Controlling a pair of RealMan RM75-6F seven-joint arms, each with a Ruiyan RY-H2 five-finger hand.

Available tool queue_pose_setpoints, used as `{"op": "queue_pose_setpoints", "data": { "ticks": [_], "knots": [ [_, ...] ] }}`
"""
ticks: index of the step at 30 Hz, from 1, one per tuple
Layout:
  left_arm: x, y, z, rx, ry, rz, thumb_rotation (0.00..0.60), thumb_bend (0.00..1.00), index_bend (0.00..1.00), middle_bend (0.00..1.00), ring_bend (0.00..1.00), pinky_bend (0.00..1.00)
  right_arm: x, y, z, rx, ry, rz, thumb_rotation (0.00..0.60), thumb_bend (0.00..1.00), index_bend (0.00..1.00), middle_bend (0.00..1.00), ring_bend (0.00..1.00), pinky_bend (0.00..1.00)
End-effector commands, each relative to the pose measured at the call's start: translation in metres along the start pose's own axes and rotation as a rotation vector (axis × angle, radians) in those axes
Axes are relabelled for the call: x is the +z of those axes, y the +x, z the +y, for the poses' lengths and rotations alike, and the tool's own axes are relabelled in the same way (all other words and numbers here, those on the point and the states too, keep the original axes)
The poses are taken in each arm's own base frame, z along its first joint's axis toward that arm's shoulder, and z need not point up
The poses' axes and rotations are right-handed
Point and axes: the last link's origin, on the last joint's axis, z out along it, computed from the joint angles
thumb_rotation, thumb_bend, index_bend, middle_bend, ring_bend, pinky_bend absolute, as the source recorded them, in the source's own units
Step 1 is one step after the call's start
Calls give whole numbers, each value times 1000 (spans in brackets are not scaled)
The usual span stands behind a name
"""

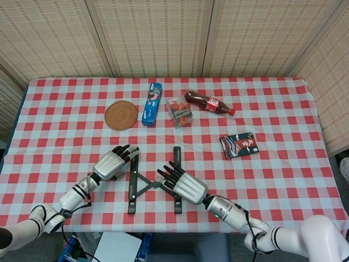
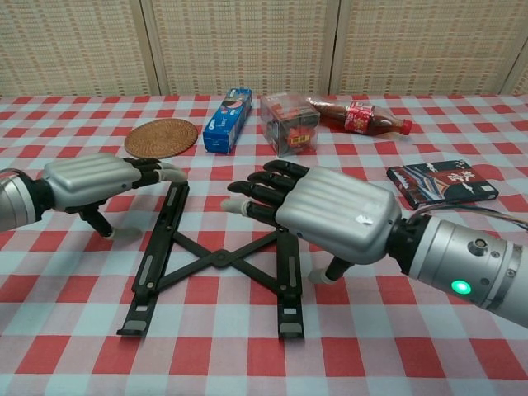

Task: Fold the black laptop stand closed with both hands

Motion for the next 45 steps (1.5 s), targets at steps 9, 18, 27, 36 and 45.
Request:
{"op": "queue_pose_setpoints", "data": {
  "ticks": [9,18,27,36,45],
  "knots": [
    [0,-1,1,-13,0,2,600,309,0,0,0,154,8,-9,-6,-20,17,2,600,0,0,0,0,0],
    [1,-3,5,-42,-3,-4,600,310,0,0,0,154,13,-11,-10,-23,14,17,600,0,0,0,0,0],
    [3,-1,15,-104,-15,4,600,310,0,0,0,154,15,-11,-14,-23,13,34,600,0,0,0,0,0],
    [6,1,26,-138,-34,2,600,310,0,0,0,154,20,-10,-17,-20,4,68,600,0,0,0,0,0],
    [9,3,33,-174,-42,0,600,309,0,0,0,154,27,-7,-22,-11,-1,124,600,0,0,0,0,0]
  ]
}}
